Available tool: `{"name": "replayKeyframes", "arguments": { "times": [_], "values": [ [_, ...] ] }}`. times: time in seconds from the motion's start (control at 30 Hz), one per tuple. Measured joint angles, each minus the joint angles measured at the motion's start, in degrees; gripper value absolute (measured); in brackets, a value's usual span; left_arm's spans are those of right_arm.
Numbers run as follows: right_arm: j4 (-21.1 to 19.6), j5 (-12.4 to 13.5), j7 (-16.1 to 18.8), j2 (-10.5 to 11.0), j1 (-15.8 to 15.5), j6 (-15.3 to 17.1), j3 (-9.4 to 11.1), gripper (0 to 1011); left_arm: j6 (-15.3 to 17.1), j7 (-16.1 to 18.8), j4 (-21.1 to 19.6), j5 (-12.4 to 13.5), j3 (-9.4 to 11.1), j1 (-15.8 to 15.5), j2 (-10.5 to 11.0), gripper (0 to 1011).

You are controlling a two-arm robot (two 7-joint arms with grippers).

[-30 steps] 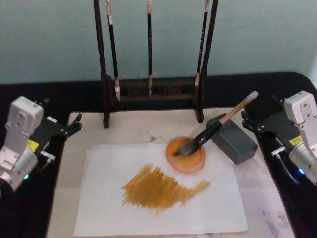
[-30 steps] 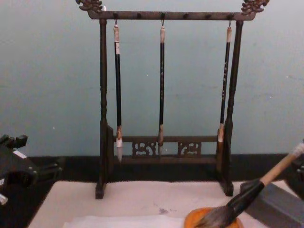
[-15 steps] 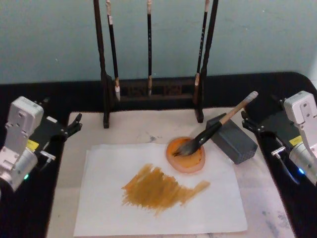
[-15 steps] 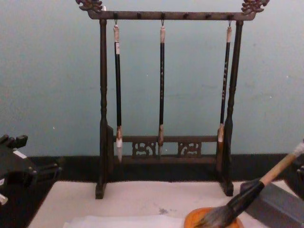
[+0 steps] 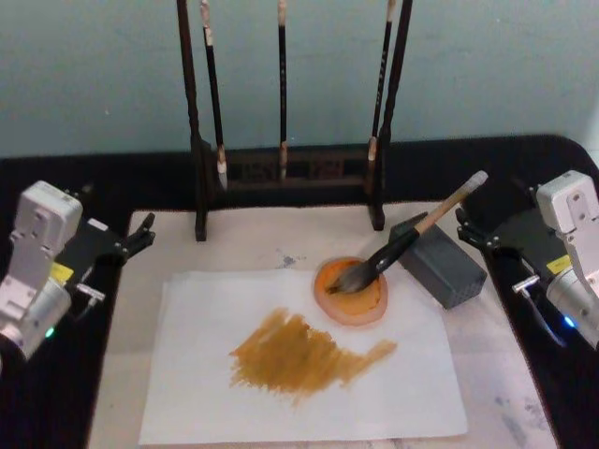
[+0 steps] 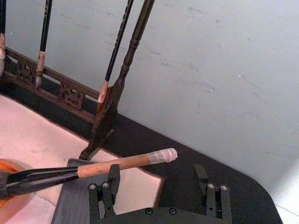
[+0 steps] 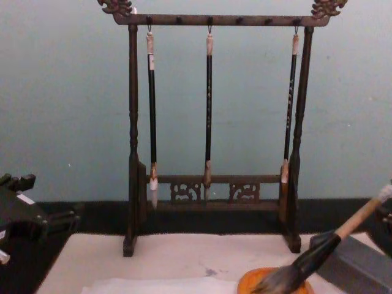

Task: Pick up the brush from the inkstone, write on the paper, then place the brush back to its original position.

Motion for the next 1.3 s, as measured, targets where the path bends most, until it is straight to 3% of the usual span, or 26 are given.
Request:
{"name": "replayKeyframes", "arguments": {
  "times": [0.27,0.33,0.4,0.43,0.47,0.57,0.67,0.7,0.73,0.77,0.9,0.93,1.0,1.13,1.3],
  "values": [
    [0.0,0.0,0.0,0.0,0.0,0.0,0.0,1000,0.0,0.0,0.0,0.0,0.0,0.0,0.0,1010],
    [-0.75,1.57,0.89,-0.09,-0.56,0.13,0.86,1000,0.0,0.0,0.0,0.0,0.0,0.0,0.0,1010],
    [-2.19,5.38,2.71,-0.47,-1.84,0.42,2.81,1000,0.0,0.0,0.0,0.0,0.0,0.0,0.0,1010],
    [-3.18,9.25,4.29,-0.93,-2.89,0.71,4.53,1000,0.0,0.0,0.0,0.0,0.0,0.0,0.0,1010],
    [-3.18,9.25,4.29,-0.93,-2.89,0.71,4.53,1000,0.0,0.0,0.0,0.0,0.0,0.0,0.0,1009],
    [-5.53,21.11,8.67,-3.03,-5.89,2.84,9.92,1000,0.0,0.0,0.0,0.0,0.0,0.0,0.0,1010],
    [-6.42,28.75,10.97,-4.7,-7.42,5.5,13.1,1000,0.0,0.0,0.0,0.0,0.0,0.0,0.0,1010],
    [-6.75,33.34,11.98,-5.94,-8.25,7.68,15.15,1000,0.0,0.0,0.0,0.0,0.0,0.0,0.0,1010],
    [-6.86,35.87,12.37,-6.6,-8.61,9.08,16.17,1000,0.0,0.0,0.0,0.0,0.0,0.0,0.0,1010],
    [-6.9,40.63,12.84,-7.83,-9.17,11.85,18.04,1000,0.0,0.0,0.0,0.0,0.0,0.0,0.0,1010],
    [-6.37,49.2,12.6,-9.86,-9.55,16.87,20.94,1000,0.0,0.0,0.0,0.0,0.0,0.0,0.0,1010],
    [-5.76,53.14,12.39,-10.88,-9.49,19.31,22.24,1000,0.0,0.0,0.0,0.0,0.0,0.0,0.0,1010],
    [-4.64,58.5,12.06,-12.19,-8.93,22.79,23.69,1000,0.0,0.0,0.0,0.0,0.0,0.0,0.0,1010],
    [-2.21,63.66,11.72,-13.34,-7.19,26.36,24.27,1000,0.0,0.0,0.0,0.0,0.0,0.0,0.0,1010],
    [1.66,65.8,11.9,-14.02,-4.14,27.77,23.27,1000,0.0,0.0,0.0,0.0,0.0,0.0,0.0,1010]
  ]
}}
